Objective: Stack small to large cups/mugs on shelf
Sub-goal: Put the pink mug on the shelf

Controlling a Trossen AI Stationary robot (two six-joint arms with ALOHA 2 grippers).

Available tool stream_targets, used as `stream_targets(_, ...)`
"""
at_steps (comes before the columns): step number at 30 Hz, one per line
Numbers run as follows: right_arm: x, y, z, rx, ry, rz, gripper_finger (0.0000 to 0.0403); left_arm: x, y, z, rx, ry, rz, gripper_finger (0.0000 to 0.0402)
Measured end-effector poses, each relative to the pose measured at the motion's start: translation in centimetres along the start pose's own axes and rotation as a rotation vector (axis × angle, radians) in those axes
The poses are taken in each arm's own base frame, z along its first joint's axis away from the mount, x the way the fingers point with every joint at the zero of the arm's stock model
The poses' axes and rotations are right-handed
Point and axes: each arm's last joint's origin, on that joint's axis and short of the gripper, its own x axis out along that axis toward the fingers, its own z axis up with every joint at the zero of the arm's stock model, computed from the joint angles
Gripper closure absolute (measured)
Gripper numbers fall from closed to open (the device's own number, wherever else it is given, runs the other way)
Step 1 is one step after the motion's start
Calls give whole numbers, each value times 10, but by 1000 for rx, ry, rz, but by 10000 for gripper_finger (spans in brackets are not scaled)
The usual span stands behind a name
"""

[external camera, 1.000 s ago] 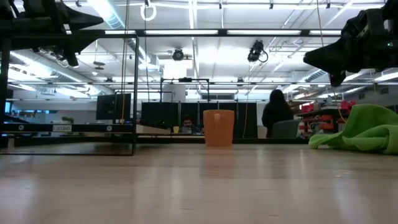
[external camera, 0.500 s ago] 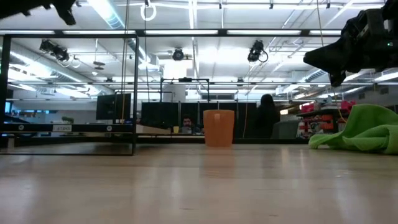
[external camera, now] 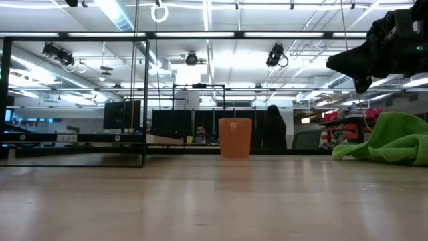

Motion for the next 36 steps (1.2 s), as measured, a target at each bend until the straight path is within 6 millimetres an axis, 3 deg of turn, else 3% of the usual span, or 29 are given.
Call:
stream_targets(6, 0, 0, 0, 0, 0, 0, 326, 2, -7, 28, -75, 142, 5, 239)
stream_targets(13, 0, 0, 0, 0, 0, 0, 326, -1, -10, 43, -222, 340, 83, 239)
stream_targets(27, 0, 0, 0, 8, 0, 0, 326, -14, -2, 11, -640, 830, 508, 251)
stream_targets(32, 0, 0, 0, 9, 0, 0, 326, -19, 0, 4, -710, 917, 646, 265)
stream_targets(36, 0, 0, 0, 17, 1, 0, 326, -14, -1, 3, -744, 948, 638, 274)
